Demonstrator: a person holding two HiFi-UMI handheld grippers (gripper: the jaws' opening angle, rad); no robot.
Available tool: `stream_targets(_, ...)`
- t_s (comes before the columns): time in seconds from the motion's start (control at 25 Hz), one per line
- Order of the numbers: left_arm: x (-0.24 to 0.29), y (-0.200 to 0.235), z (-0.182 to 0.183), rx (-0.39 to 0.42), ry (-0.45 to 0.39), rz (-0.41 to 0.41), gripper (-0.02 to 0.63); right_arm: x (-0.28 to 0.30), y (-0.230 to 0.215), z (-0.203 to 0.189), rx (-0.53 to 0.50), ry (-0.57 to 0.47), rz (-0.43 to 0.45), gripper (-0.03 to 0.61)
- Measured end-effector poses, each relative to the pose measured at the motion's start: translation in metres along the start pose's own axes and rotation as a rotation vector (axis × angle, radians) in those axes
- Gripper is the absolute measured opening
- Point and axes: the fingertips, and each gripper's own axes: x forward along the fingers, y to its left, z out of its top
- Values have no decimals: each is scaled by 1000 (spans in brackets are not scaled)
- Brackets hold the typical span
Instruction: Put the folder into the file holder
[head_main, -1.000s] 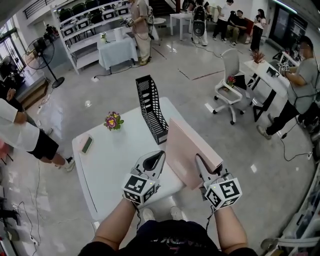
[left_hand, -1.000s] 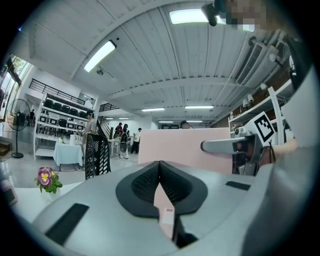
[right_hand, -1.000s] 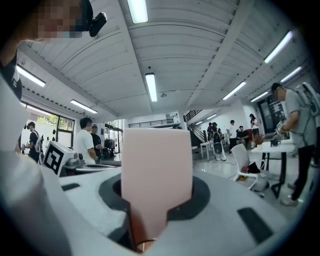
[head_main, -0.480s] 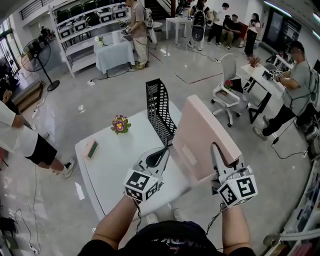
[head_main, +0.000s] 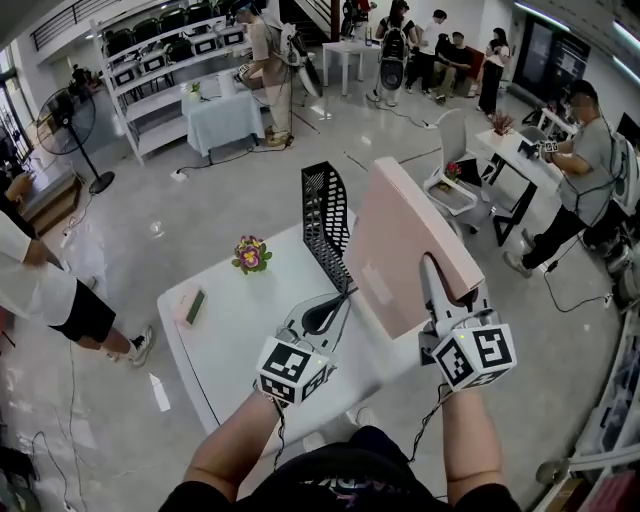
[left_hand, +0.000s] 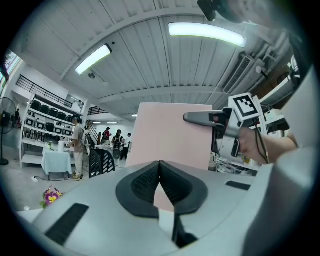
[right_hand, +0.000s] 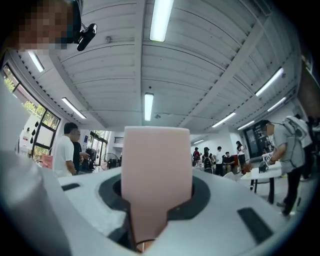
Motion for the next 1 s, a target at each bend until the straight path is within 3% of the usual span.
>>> stream_targets(0.24,0,8,5,-2,-14,12,2,32,3,3,-15,-4,1,141)
stream_targets(1.0,51,70,-8,-9,12,159,3,173,-26,-44,28,36,94,143)
